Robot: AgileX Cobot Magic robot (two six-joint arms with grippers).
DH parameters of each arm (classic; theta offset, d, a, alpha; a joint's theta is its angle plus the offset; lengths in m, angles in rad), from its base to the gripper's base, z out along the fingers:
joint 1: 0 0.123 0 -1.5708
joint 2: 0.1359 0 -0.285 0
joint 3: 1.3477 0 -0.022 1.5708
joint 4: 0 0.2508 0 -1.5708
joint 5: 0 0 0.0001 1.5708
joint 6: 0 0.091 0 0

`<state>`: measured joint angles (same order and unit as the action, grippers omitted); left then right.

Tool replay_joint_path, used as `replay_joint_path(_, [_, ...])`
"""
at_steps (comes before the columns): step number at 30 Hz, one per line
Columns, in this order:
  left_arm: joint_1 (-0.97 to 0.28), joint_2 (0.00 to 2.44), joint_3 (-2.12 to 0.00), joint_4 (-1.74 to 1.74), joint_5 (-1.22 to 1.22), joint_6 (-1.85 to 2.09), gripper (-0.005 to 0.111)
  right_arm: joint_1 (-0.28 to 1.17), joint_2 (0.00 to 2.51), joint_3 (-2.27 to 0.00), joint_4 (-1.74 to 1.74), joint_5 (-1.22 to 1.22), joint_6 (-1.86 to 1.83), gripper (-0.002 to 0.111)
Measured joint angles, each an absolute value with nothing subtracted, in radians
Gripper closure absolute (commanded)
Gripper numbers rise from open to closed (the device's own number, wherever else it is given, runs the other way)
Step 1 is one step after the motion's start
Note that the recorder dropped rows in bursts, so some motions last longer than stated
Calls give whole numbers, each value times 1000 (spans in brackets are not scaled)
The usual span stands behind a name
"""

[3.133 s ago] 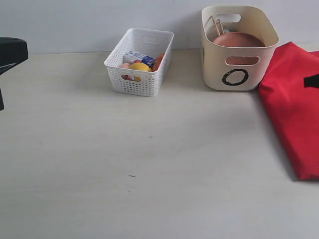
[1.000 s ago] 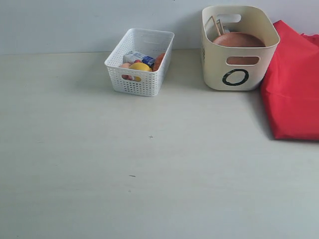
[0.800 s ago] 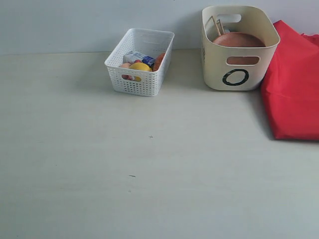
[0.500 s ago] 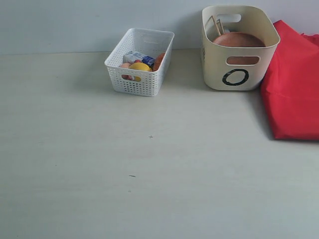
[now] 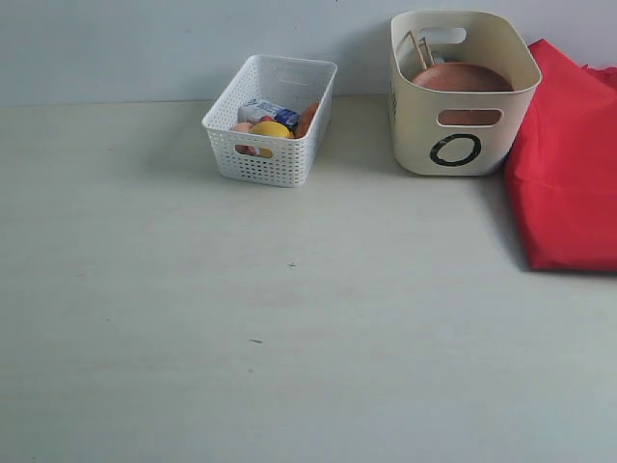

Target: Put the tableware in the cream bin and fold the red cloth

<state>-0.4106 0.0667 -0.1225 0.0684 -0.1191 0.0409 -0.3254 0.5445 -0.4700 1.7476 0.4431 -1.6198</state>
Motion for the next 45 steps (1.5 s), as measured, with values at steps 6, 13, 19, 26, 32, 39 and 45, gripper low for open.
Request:
replay_joint_path(6, [-203, 6, -7, 68, -139, 37, 106, -325, 544, -470, 1748, 439, -1620, 108])
replay_joint_path(13, [-170, 6, -3, 68, -13, 20, 106, -325, 544, -470, 1748, 439, -1620, 108])
replay_joint_path(19, [-170, 6, -3, 68, 78, 20, 106, -325, 544, -470, 1748, 439, -1620, 108])
replay_joint_path(26, [-170, 6, -3, 68, 78, 20, 106, -325, 544, -470, 1748, 439, -1620, 108])
replay_joint_path(32, [-170, 6, -3, 68, 78, 20, 106, -325, 544, -470, 1748, 439, -1620, 108])
replay_joint_path(39, [-170, 6, -3, 68, 78, 20, 106, -325, 544, -470, 1748, 439, -1622, 108])
replay_joint_path(45, [-170, 6, -3, 68, 78, 20, 106, -254, 473, -463, 1748, 432, -1587, 108])
